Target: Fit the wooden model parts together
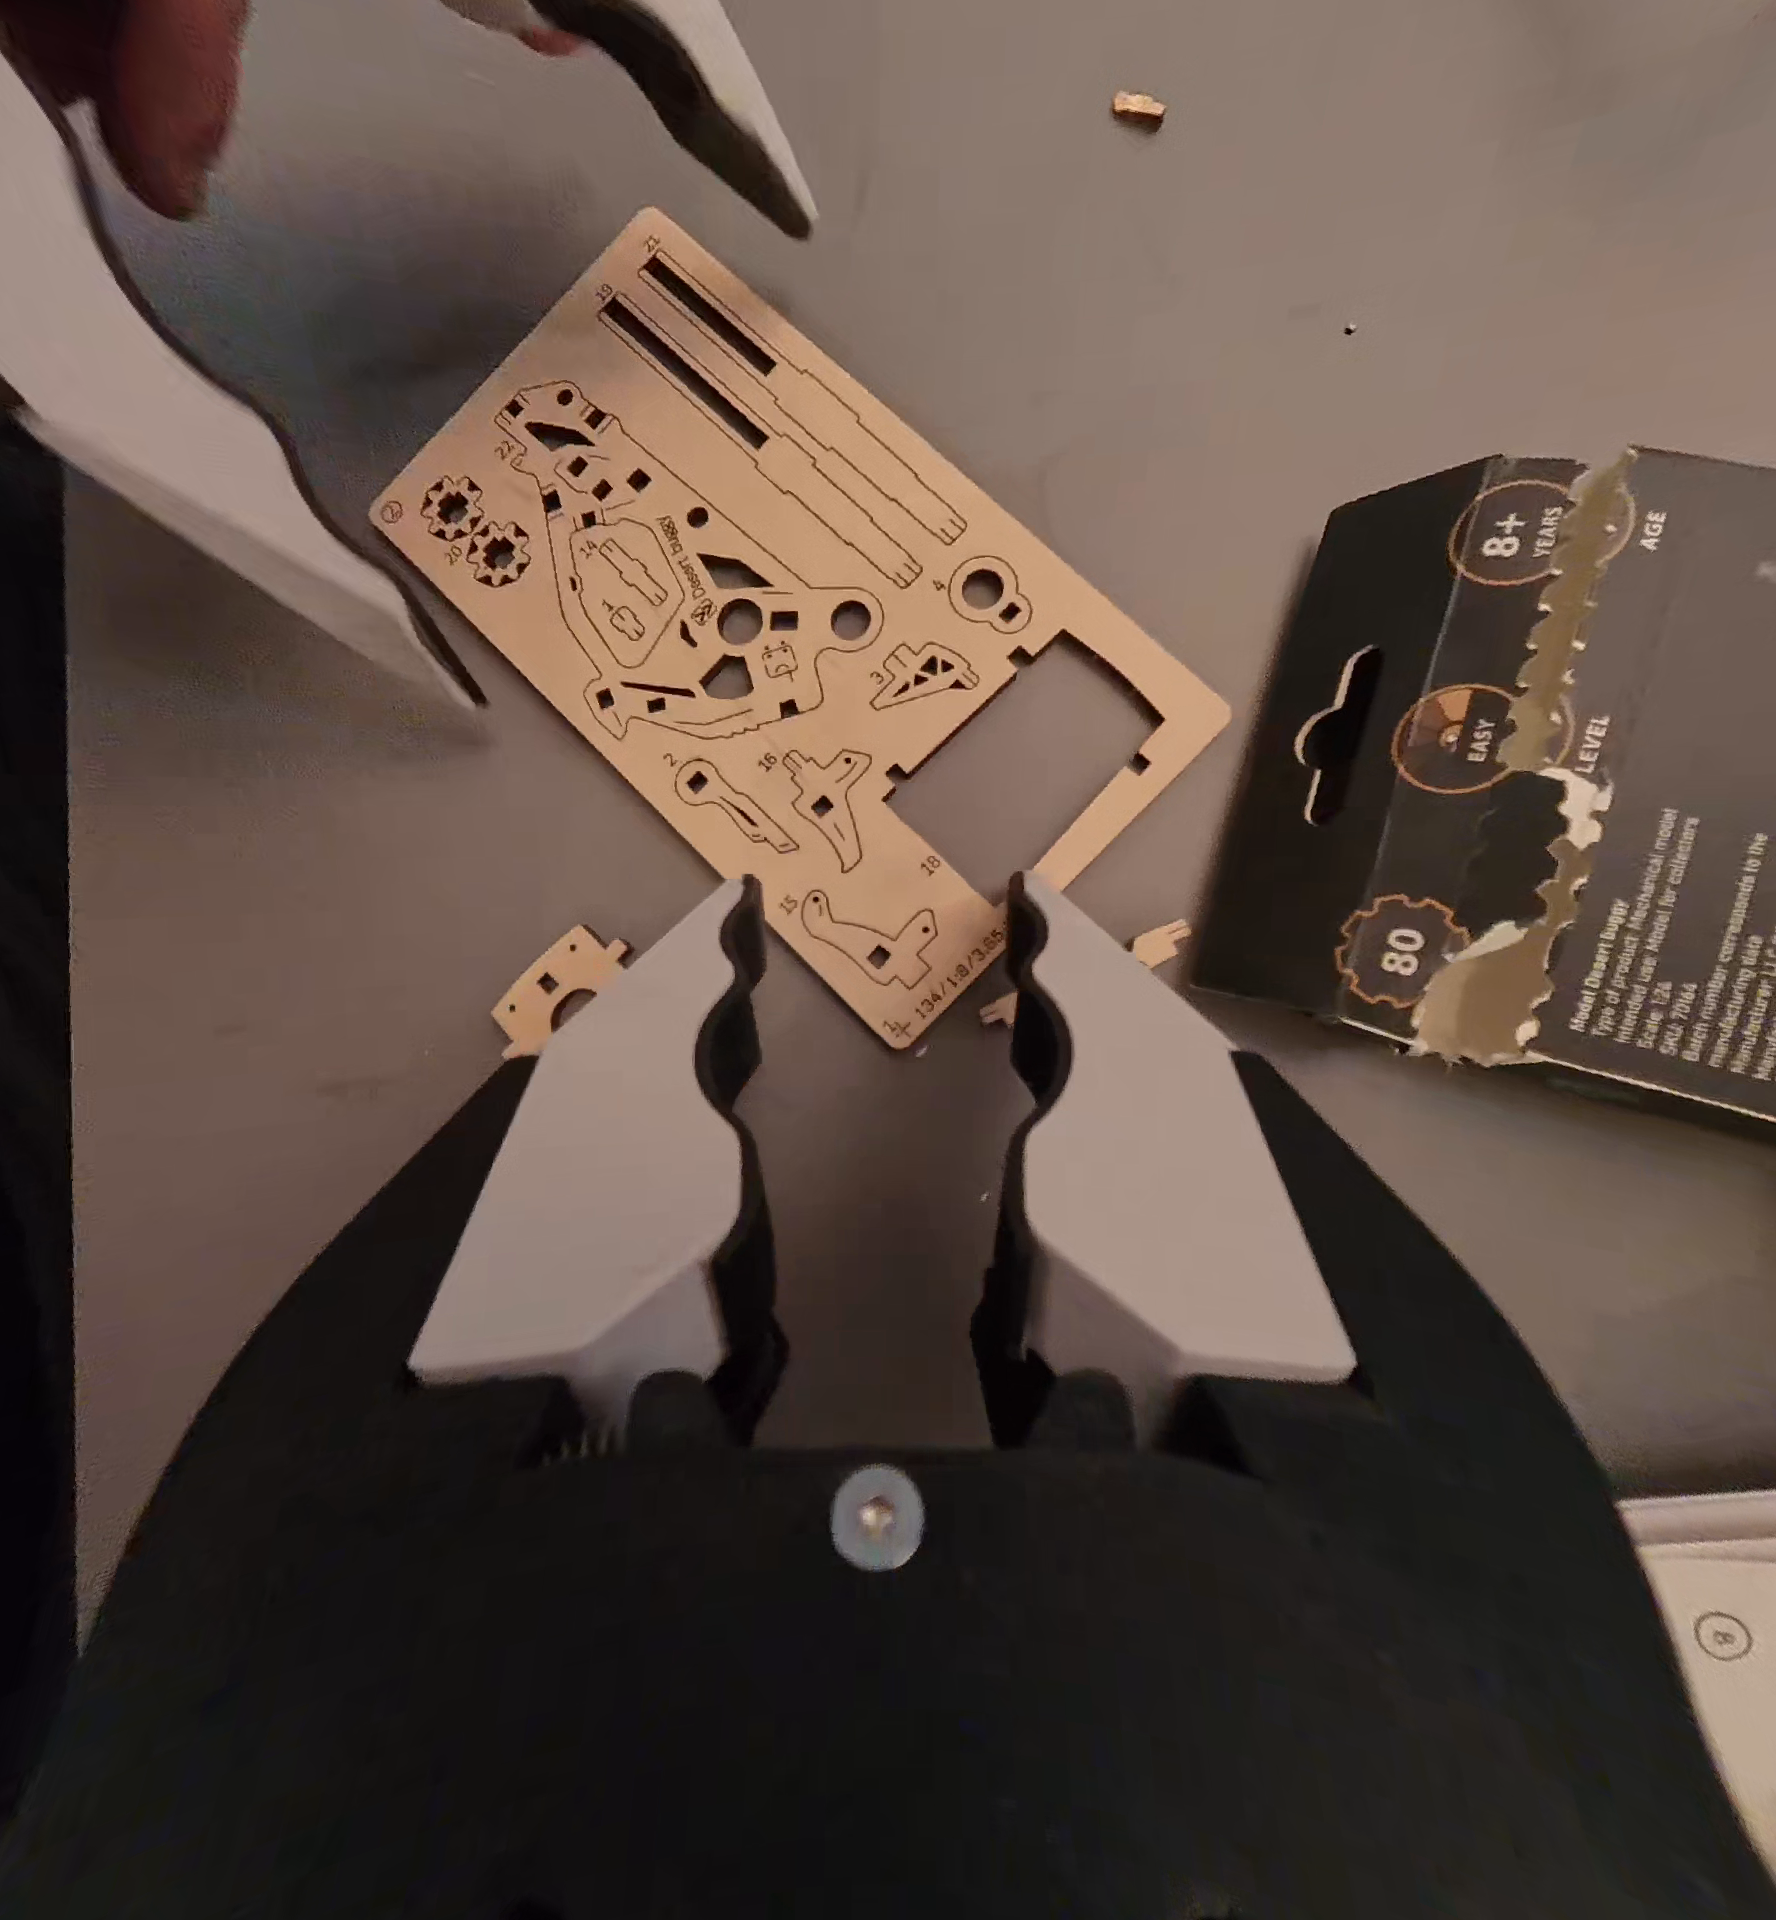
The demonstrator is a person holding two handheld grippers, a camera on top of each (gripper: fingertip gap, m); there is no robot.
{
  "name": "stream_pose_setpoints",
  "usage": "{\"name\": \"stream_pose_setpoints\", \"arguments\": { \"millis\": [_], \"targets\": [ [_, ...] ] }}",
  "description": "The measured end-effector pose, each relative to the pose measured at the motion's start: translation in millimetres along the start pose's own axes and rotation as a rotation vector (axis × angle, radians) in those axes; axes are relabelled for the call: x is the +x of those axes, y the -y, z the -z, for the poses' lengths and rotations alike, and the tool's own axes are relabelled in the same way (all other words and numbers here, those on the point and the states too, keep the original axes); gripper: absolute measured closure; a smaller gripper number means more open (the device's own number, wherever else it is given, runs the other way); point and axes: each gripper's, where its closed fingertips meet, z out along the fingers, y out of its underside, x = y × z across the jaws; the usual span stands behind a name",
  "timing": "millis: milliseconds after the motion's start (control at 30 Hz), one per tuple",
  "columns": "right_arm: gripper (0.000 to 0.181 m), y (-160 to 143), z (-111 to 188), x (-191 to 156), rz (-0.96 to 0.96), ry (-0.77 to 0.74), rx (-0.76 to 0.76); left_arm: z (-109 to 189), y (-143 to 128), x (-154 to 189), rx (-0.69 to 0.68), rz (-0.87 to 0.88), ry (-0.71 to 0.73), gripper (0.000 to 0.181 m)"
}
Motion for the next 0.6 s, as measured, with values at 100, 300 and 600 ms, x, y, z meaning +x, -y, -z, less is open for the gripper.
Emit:
{"name": "stream_pose_setpoints", "arguments": {
  "millis": [100,300,600],
  "targets": [
    [0.138,-0.6,1.1,-0.2,-0.016,0.025,0.024,-5.6,6.6,7.0,0.007,0.011,-0.028,0.081],
    [0.135,-0.1,13.1,6.0,-0.101,0.059,0.069,-1.2,8.0,6.4,0.062,-0.048,0.021,0.091],
    [0.128,14.8,15.2,7.2,-0.249,0.185,0.156,20.7,12.8,7.9,0.201,-0.346,0.325,0.091]
  ]
}}
